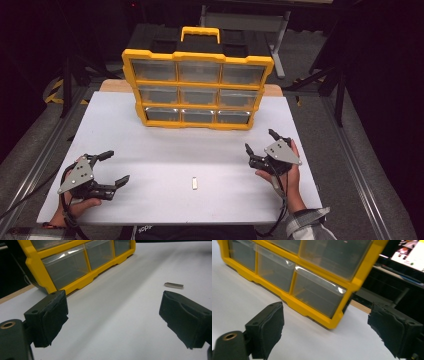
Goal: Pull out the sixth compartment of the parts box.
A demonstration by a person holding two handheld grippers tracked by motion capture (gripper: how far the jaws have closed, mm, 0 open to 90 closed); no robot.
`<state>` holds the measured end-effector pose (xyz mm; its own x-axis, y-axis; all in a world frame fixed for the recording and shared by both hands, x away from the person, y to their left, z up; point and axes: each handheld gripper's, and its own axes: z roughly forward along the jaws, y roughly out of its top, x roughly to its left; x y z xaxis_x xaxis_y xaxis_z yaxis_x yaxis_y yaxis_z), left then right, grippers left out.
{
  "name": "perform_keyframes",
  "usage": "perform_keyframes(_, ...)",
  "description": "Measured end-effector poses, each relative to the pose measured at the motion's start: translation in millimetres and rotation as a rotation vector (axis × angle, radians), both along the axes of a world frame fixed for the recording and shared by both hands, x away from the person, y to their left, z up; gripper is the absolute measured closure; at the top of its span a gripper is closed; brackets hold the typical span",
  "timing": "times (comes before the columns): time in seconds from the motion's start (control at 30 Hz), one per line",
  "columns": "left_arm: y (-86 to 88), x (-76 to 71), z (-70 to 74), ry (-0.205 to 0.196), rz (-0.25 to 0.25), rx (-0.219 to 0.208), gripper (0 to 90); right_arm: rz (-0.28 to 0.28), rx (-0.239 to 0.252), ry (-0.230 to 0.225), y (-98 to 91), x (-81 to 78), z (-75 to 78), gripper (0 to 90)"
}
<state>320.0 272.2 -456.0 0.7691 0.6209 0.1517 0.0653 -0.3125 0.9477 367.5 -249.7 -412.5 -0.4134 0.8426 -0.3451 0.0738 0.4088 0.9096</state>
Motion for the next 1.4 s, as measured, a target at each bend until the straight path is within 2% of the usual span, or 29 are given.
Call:
perform_keyframes(0.07, 0.7, -0.1, 0.2, -0.002, -0.001, -0.004, 9.2, 0.031, -0.006, 0.018, 2.4, 7.1, 5.7, 14.2)
perform_keyframes(0.23, -0.1, 0.6, -0.9, 0.004, 0.005, 0.006, 9.2, 0.032, -0.008, 0.003, 6.9, 15.3, 14.9, 15.9)
perform_keyframes(0.4, -1.3, 0.8, -1.6, 0.008, 0.003, 0.016, 9.3, -0.026, -0.054, -0.040, 16.0, 28.5, 30.0, 16.3)
perform_keyframes(0.43, -1.4, 0.9, -1.9, 0.009, 0.001, 0.014, 9.3, -0.032, -0.061, -0.053, 16.7, 30.3, 32.8, 16.6)
perform_keyframes(0.47, -1.4, 0.9, -1.8, 0.011, 0.002, 0.018, 9.4, -0.048, -0.076, -0.085, 18.1, 35.2, 41.1, 17.7)
perform_keyframes(0.5, -1.6, 1.0, -2.0, 0.013, 0.003, 0.018, 9.4, -0.048, -0.076, -0.085, 18.1, 35.2, 41.1, 17.7)
perform_keyframes(0.6, -1.6, 1.5, -2.3, 0.014, 0.001, 0.020, 9.5, -0.074, -0.106, -0.131, 21.6, 43.2, 53.2, 19.6)
perform_keyframes(0.67, -1.4, 1.6, -2.3, 0.013, 0.003, 0.025, 9.7, -0.099, -0.170, -0.168, 27.1, 50.1, 59.1, 23.1)
perform_keyframes(0.7, -1.5, 1.5, -2.2, 0.013, 0.003, 0.026, 9.7, -0.104, -0.186, -0.188, 29.7, 52.9, 61.0, 24.4)
perform_keyframes(0.73, -1.5, 1.4, -2.3, 0.012, 0.003, 0.025, 9.8, -0.095, -0.210, -0.197, 34.7, 57.5, 63.4, 30.0)
perform_keyframes(0.77, -1.5, 1.4, -2.3, 0.012, 0.003, 0.025, 9.9, -0.095, -0.210, -0.197, 34.7, 57.5, 63.4, 30.0)
perform_keyframes(0.83, -1.4, 1.6, -2.3, 0.015, 0.003, 0.028, 9.9, -0.119, -0.288, -0.222, 43.9, 63.0, 64.1, 31.6)
perform_keyframes(0.9, -1.9, 1.6, -2.7, 0.015, 0.004, 0.025, 10.1, -0.114, -0.330, -0.224, 51.2, 67.5, 64.7, 33.6)
perform_keyframes(0.93, -2.2, 1.4, -2.7, 0.016, 0.005, 0.026, 10.5, -0.127, -0.370, -0.239, 57.3, 71.7, 64.9, 36.3)
perform_keyframes(1.0, -2.6, 0.8, -2.4, 0.018, 0.010, 0.036, 10.6, -0.129, -0.376, -0.240, 58.5, 72.5, 64.9, 37.0)
perform_keyframes(1.1, -3.2, -0.5, -2.0, 0.015, 0.010, 0.036, 10.8, -0.146, -0.413, -0.225, 65.1, 80.5, 63.7, 42.6)
perform_keyframes(1.13, -3.2, -0.7, -1.9, 0.015, 0.011, 0.035, 10.8, -0.162, -0.446, -0.232, 67.2, 82.7, 62.4, 42.8)
perform_keyframes(1.2, -2.8, -1.2, -1.6, 0.013, 0.012, 0.032, 10.8, -0.180, -0.481, -0.236, 69.7, 85.5, 60.1, 44.4)
perform_keyframes(1.33, -4.2, -1.0, -1.9, 0.016, 0.025, 0.045, 11.1, -0.197, -0.516, -0.252, 72.2, 89.2, 56.6, 45.7)
perform_keyframes(1.4, -5.2, -1.0, -2.0, 0.015, 0.027, 0.047, 11.5, -0.201, -0.534, -0.268, 74.1, 88.8, 56.4, 50.5)
